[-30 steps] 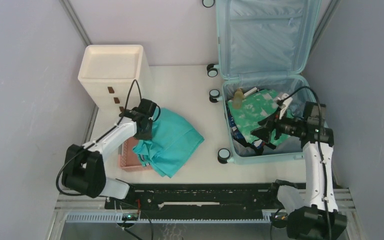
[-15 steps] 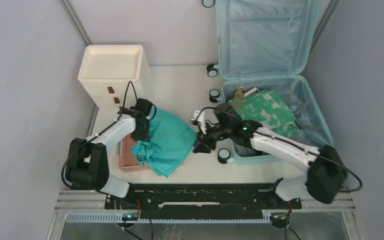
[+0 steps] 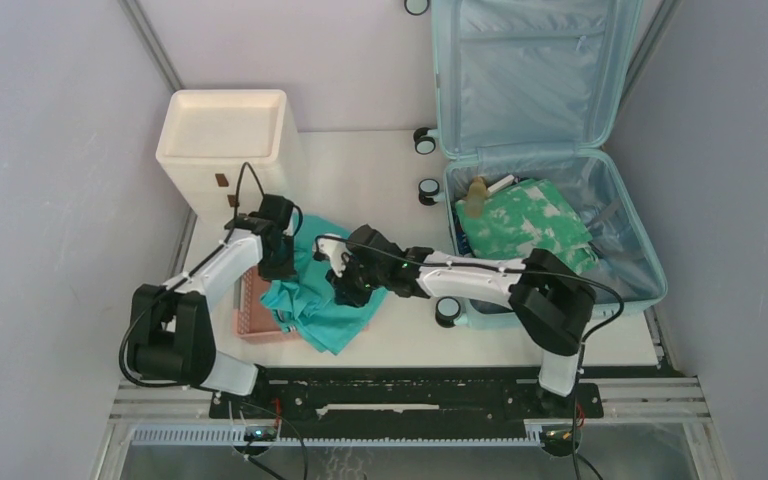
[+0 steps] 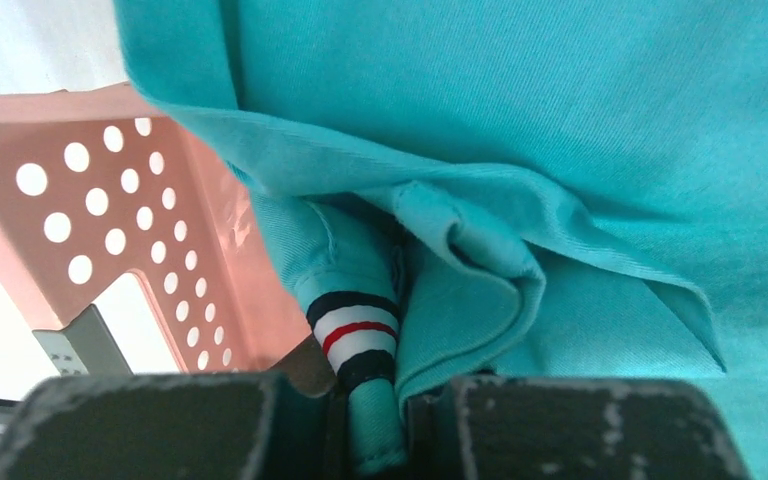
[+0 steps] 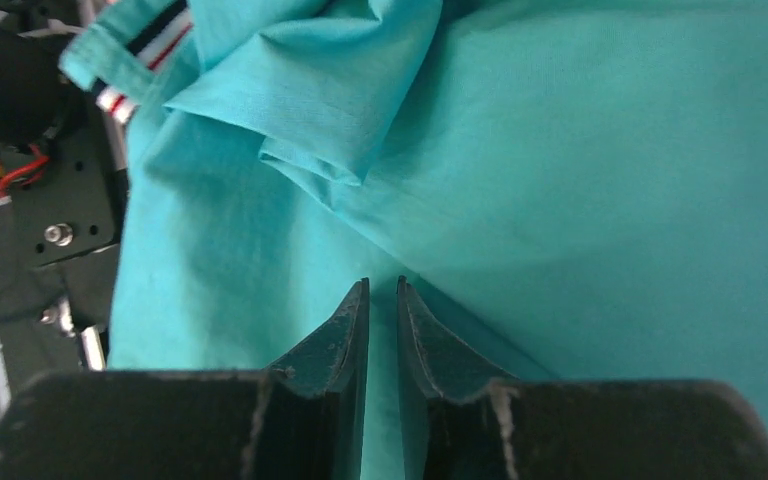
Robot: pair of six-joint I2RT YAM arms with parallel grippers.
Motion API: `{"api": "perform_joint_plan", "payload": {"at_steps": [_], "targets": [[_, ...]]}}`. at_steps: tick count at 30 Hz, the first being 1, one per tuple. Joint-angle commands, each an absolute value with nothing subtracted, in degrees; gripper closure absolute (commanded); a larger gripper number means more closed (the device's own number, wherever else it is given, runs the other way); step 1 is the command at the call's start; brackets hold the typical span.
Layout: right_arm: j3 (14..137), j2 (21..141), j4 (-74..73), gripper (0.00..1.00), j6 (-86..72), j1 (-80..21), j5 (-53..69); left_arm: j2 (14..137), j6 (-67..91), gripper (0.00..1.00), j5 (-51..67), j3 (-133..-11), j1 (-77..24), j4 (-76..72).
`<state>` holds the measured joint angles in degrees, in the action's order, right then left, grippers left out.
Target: Open, take out, and arrange the luggage
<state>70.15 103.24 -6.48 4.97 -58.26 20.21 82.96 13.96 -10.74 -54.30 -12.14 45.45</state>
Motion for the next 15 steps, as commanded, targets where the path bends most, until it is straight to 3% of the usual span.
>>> {"api": "perform_joint_plan", "payload": {"at_steps": [1,7,15], "targets": [[73.9,106.1,-11.8,0.78,5.2,-58.6,14.2,79.0,13.5,0.99,-5.6,-53.9,-11.5,45.5],[70.8,103.3,-21.0,0.81,8.3,-54.2,10.7,78.3,15.1,1.0,8.9,-52.0,-12.2,40.5],[63.7,93.5,-24.8,0.79,13.1,-50.4,10.7,81.2,19.6,1.0,12.3,-51.4,-20.9,33.7]]}}
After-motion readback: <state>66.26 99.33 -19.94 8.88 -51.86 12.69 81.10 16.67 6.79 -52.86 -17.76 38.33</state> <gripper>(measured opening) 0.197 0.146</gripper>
